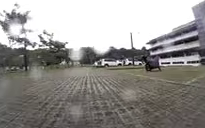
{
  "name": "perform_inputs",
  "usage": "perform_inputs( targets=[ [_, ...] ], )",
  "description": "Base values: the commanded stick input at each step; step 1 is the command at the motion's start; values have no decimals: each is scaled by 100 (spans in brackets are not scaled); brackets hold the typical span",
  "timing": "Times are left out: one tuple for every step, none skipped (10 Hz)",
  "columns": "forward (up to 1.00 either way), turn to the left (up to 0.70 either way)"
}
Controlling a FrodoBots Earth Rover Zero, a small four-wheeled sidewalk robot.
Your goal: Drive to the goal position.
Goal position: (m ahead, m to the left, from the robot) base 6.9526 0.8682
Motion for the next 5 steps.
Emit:
perform_inputs(
  targets=[
    [85, 0],
    [85, 0],
    [85, 0],
    [85, 0],
    [85, 0]
  ],
)
